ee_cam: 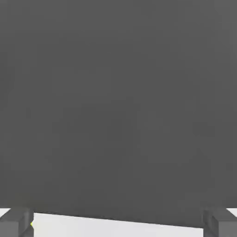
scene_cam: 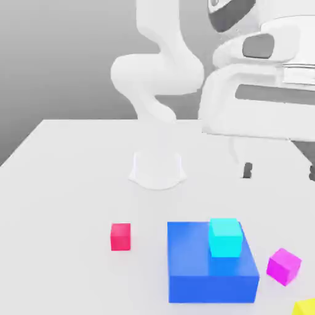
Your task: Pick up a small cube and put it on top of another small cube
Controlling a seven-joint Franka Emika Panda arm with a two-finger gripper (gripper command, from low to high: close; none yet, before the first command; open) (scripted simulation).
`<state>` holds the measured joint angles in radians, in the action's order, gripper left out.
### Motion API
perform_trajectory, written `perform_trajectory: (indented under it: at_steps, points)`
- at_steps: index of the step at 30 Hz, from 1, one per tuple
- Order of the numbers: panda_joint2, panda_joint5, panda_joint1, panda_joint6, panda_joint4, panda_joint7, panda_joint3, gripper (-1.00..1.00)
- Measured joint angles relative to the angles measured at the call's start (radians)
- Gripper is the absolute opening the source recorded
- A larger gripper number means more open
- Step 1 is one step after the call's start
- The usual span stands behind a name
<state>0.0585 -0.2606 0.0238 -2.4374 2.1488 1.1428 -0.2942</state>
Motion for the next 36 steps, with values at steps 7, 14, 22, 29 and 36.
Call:
perform_trajectory:
  at_steps: [7,14,22,29,36]
  points:
    - [0.244,-0.037,0.066,-0.048,-0.042,0.075,-0.015,0.00]
    - [0.479,-0.042,0.135,-0.126,-0.086,0.122,-0.022,0.00]
    - [0.579,-0.078,0.168,-0.197,-0.111,0.148,0.017,-1.00]
    - [0.422,0.013,0.105,-0.113,-0.041,0.116,-0.032,-1.00]
    - [0.185,0.222,-0.038,-0.129,0.200,0.156,-0.014,-1.00]
